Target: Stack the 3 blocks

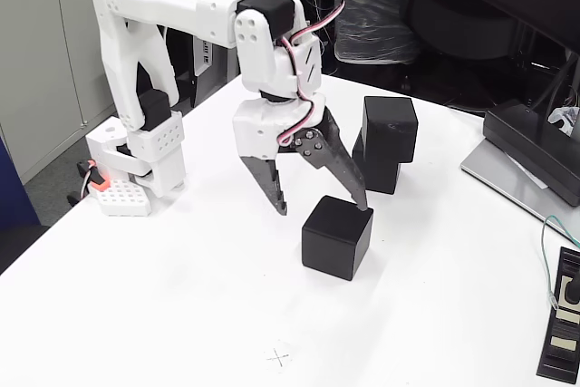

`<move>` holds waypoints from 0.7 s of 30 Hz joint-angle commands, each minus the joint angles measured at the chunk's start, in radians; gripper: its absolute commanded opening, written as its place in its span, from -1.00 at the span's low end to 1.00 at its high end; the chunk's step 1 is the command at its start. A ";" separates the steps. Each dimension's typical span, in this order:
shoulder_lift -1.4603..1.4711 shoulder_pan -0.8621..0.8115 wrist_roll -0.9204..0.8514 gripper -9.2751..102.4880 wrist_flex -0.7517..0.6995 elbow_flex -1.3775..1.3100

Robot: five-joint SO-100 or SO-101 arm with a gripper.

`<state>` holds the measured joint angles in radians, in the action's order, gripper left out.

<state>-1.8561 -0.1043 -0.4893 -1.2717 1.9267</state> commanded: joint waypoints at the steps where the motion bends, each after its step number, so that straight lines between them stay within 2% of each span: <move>1: -0.028 0.003 0.000 -0.22 0.052 0.035; 13: -0.026 0.006 0.002 -0.22 0.187 0.149; 21: 0.021 0.112 0.005 -0.22 0.207 0.150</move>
<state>-1.8392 -0.0138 -0.4893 -1.0723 2.0785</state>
